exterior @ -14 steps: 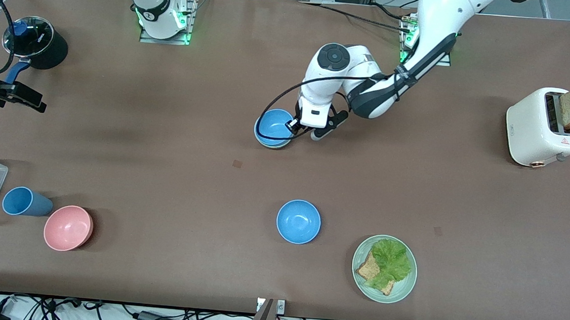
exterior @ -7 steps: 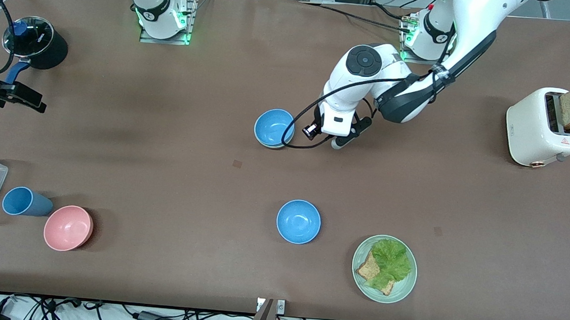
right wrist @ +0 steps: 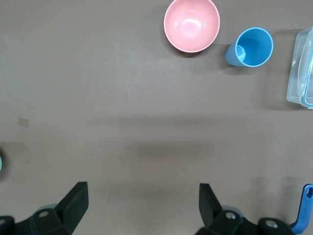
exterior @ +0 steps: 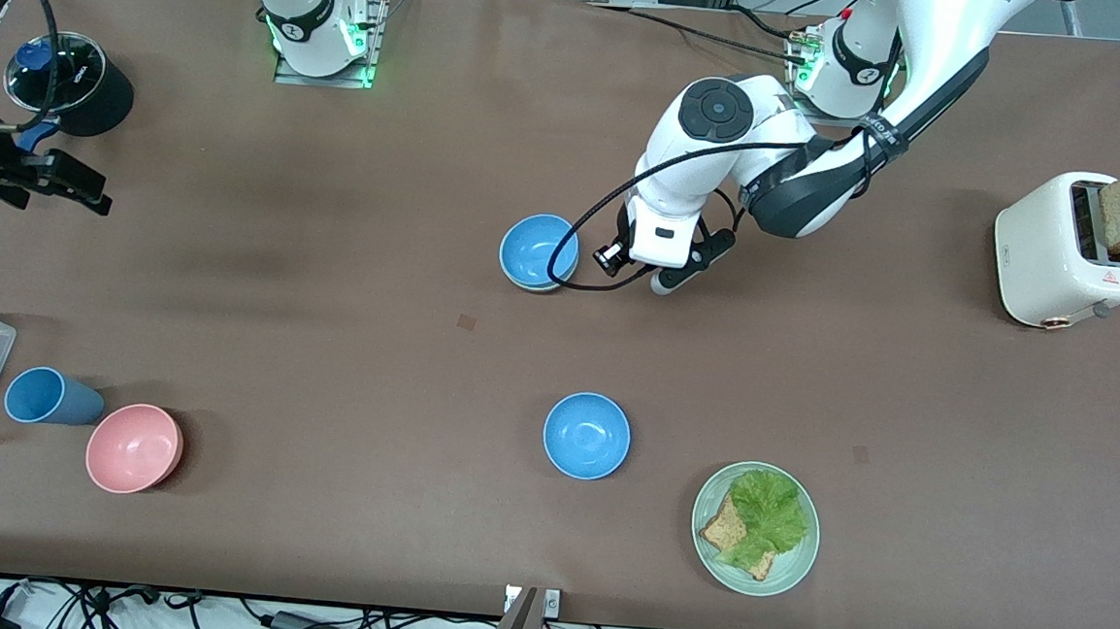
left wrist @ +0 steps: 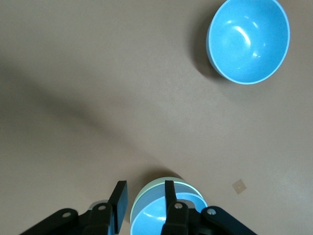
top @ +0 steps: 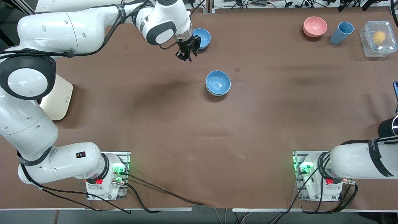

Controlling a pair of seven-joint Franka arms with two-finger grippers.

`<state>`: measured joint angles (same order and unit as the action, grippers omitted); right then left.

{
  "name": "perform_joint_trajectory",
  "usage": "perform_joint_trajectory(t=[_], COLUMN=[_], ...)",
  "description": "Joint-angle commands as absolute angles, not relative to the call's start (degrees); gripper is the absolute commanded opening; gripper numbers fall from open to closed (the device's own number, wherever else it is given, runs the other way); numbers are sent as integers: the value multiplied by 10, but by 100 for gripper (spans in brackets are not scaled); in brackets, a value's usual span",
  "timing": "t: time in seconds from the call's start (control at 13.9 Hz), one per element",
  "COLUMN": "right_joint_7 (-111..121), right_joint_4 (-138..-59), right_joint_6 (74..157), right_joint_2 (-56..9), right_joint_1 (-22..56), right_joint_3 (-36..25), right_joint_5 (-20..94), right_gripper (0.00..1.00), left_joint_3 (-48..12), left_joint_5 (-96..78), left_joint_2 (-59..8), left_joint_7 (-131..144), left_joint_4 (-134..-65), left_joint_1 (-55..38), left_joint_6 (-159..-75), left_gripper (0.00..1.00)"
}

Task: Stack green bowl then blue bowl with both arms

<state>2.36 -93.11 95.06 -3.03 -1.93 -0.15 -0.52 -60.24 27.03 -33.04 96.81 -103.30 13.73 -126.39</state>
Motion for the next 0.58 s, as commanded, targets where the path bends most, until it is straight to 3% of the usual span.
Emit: perform_joint_trajectory(t=[0.0,0.29,0.43,0.5], right_joint_7=[25,25,25,26], right_joint_4=[-938,-947,-964,-976], right_joint_6=[948,950,957,970], right_joint_2=[-22,-19,-7,0], right_joint_1=[-19,-19,-19,-19], right_joint_3=[-2,-2,-2,-2], right_joint_5=[-11,-6,-6,-8], right_gripper=[100,100,100,100], left_joint_3=[-607,-571,-516,-491], left_joint_5=[248,142,72,42], left_joint_2=[-348,-320,-286,-267], left_joint_7=[897,689,591,531], left_joint_4=[-981,-943,-925,-923], left_joint_1=[141,161,151,143], left_joint_6=[-1212,-1172,-1150,-1146], left_gripper=[45,69,74,81])
